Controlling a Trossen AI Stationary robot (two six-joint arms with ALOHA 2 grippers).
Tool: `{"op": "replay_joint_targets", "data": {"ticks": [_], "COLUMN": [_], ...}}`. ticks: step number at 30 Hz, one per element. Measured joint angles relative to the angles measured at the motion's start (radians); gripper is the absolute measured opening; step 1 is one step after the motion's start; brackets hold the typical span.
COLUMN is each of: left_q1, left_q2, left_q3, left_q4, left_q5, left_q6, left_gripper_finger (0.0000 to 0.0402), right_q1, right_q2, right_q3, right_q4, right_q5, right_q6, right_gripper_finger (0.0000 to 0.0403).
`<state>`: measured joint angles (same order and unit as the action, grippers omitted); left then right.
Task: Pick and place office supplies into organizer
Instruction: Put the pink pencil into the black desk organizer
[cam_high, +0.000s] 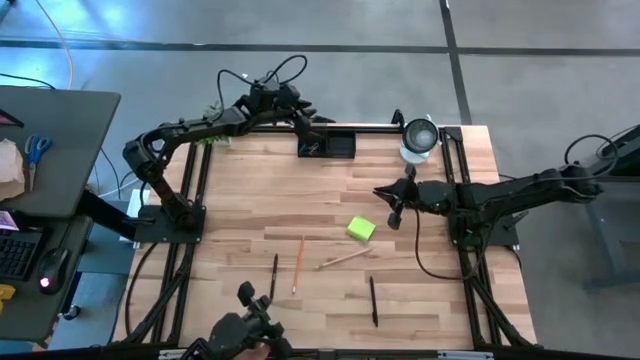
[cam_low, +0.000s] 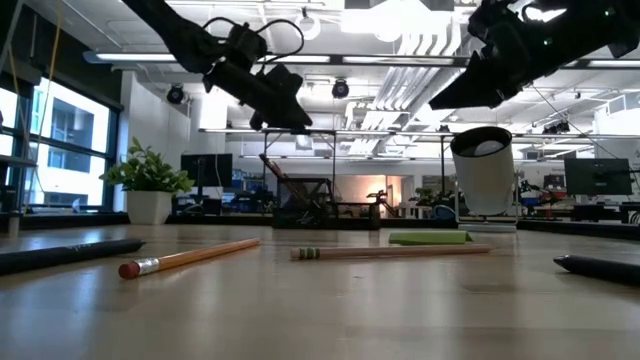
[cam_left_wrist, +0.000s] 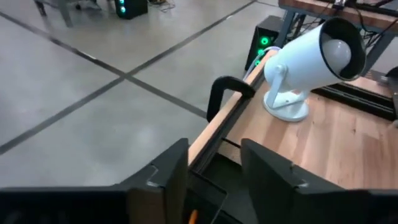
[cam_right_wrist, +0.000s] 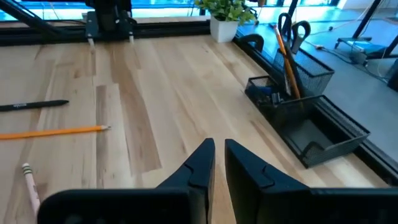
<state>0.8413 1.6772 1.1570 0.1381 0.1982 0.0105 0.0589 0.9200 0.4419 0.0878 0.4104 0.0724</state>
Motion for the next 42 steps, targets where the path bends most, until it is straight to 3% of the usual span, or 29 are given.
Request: {"op": "replay_joint_targets", "data": {"ticks": [5,8,11,17,22,27,32,37,42], "left_q1": [-0.011,-0.039,-0.109,-0.356,-0.588,-0.718,-0.814,-0.916,-1.056], "left_q2": [-0.035,-0.096,-0.173,-0.283,-0.290,-0.304,-0.348,-0.413,-0.435], "left_q3": [0.033,0.042,0.043,0.043,0.015,-0.169,-0.438,-0.611,-0.704], "left_q4": [-0.011,-0.012,-0.089,-0.299,-0.348,-0.165,0.204,0.344,0.383], "left_q5": [0.077,0.177,0.199,0.093,-0.056,-0.127,-0.206,-0.253,-0.401], "left_q6": [-0.101,-0.185,-0.197,-0.077,0.000,-0.002,-0.078,-0.178,-0.254], "left_gripper_finger": [0.0172,0.0171,0.0158,0.0120,0.0091,0.0055,0.0011,0.0010,0.0011], "right_q1": [0.007,0.007,0.007,0.046,0.124,0.206,0.264,0.296,0.280], "right_q2": [0.061,0.130,0.214,0.417,0.575,0.667,0.766,0.877,0.988], "right_q3": [0.000,0.000,0.000,0.000,0.001,0.044,0.202,0.375,0.506], "right_q4": [0.005,0.021,0.069,0.339,0.596,0.588,0.488,0.380,0.204], "right_q5": [-0.001,-0.003,-0.034,-0.229,-0.344,-0.333,-0.279,-0.283,-0.292], "right_q6": [0.007,0.029,0.060,0.081,0.062,0.062,0.020,-0.115,-0.164], "right_gripper_finger": [0.0030,0.0030,0.0032,0.0036,0.0035,0.0036,0.0032,0.0023,0.0019]}}
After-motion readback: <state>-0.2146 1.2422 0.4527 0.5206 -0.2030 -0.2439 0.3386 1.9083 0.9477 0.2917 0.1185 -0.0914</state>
